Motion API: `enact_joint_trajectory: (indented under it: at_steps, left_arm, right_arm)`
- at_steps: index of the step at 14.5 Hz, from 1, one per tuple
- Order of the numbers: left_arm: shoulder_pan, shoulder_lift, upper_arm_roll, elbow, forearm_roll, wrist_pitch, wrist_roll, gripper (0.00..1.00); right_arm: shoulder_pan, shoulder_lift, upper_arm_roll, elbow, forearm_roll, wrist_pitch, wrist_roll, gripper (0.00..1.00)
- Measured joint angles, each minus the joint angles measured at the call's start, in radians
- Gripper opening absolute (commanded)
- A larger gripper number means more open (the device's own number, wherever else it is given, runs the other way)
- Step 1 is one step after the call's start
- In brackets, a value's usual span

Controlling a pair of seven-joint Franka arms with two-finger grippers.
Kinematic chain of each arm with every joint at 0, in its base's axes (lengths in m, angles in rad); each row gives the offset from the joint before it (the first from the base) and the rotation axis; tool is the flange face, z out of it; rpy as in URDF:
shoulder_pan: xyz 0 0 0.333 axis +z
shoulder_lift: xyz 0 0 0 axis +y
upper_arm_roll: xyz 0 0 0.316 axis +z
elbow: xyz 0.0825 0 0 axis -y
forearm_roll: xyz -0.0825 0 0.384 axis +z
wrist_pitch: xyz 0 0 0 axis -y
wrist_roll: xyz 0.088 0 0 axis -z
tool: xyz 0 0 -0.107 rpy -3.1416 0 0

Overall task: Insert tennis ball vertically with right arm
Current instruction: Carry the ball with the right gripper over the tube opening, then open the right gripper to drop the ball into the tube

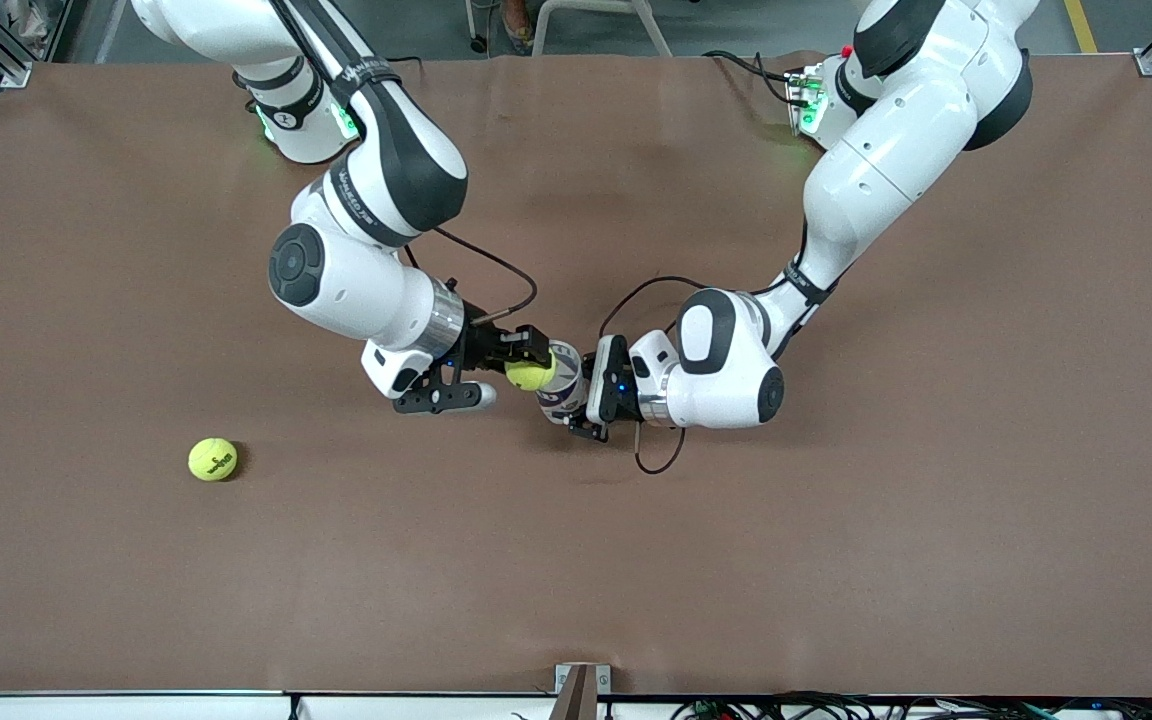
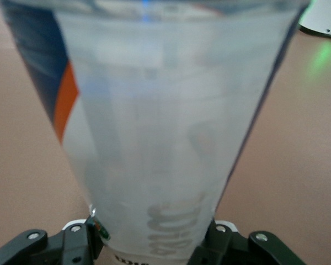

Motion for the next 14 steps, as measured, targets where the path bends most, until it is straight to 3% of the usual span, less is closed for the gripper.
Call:
enact_joint_trajectory:
  at_steps: [3, 6, 7, 8, 14]
  left_arm:
    - [0.000, 0.000, 0.000, 0.000, 0.000, 0.000, 0.000, 0.66]
    - [0.000, 0.000, 0.000, 0.000, 0.000, 0.000, 0.000, 0.66]
    - [0.000, 0.000, 0.000, 0.000, 0.000, 0.000, 0.000, 0.66]
    - [0.000, 0.000, 0.000, 0.000, 0.000, 0.000, 0.000, 0.66]
    - [0.001, 0.000, -0.001, 0.000, 0.000, 0.000, 0.000, 0.66]
  right_arm:
    - [0.008, 0.002, 0.000, 0.000, 0.000, 0.000, 0.003, 0.29]
    - [0.011, 0.002, 0.000, 0.001, 0.000, 0.000, 0.012, 0.43]
    - [0.013, 0.002, 0.000, 0.001, 0.000, 0.000, 0.022, 0.64]
    - [0.017, 0.002, 0.000, 0.002, 0.000, 0.000, 0.028, 1.00]
    - [0.026, 0.003, -0.008, 0.002, 0.000, 0.000, 0.039, 1.00]
